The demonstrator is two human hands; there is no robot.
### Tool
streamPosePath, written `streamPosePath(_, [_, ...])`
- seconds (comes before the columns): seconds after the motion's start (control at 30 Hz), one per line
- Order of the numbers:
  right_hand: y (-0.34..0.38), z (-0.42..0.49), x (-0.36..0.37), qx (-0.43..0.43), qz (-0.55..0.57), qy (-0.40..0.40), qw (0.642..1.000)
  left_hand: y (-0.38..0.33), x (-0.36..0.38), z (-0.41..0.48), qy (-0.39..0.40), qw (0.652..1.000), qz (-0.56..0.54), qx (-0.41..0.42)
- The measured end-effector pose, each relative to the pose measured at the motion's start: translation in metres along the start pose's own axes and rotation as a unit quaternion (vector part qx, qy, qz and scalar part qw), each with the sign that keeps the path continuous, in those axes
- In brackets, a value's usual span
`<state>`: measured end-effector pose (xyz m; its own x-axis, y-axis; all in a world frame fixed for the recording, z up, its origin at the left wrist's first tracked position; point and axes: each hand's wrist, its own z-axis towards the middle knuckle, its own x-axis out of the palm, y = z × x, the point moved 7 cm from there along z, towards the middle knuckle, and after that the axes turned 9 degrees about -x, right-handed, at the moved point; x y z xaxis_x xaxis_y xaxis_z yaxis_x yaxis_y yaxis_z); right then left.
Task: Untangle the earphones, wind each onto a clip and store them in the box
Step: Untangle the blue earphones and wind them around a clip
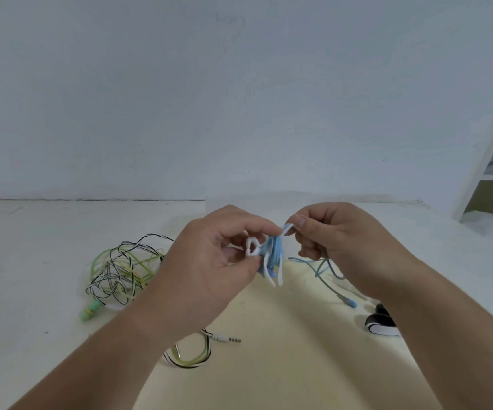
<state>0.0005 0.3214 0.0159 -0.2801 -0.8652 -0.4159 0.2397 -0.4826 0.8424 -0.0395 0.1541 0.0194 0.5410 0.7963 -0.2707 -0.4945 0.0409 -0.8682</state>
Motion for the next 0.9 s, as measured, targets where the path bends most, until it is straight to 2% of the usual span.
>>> streamPosePath(0.17, [0.007, -0.008, 0.026, 0.008, -0.068, 0.099, 0.993, 0.003, -0.001, 0.001, -0.006, 0.997, -0.069, -0.037])
streamPosePath(0.33, [0.005, -0.010, 0.036, 0.003, -0.069, 0.141, 0.988, 0.007, -0.019, 0.002, -0.113, 0.990, -0.053, -0.059])
streamPosePath(0.47, [0.007, -0.016, 0.049, -0.006, -0.087, 0.205, 0.975, 0.013, -0.029, 0.002, -0.169, 0.983, 0.000, -0.066])
streamPosePath(0.6, [0.020, -0.017, 0.047, -0.041, -0.094, 0.207, 0.973, 0.005, -0.031, 0.000, -0.198, 0.967, 0.158, -0.010])
streamPosePath(0.77, [0.027, -0.016, 0.043, -0.058, -0.042, 0.183, 0.981, -0.011, -0.015, -0.002, -0.144, 0.946, 0.282, 0.065])
streamPosePath(0.9, [0.030, -0.012, 0.030, -0.088, -0.091, 0.118, 0.985, -0.011, 0.005, -0.003, -0.048, 0.950, 0.299, 0.080])
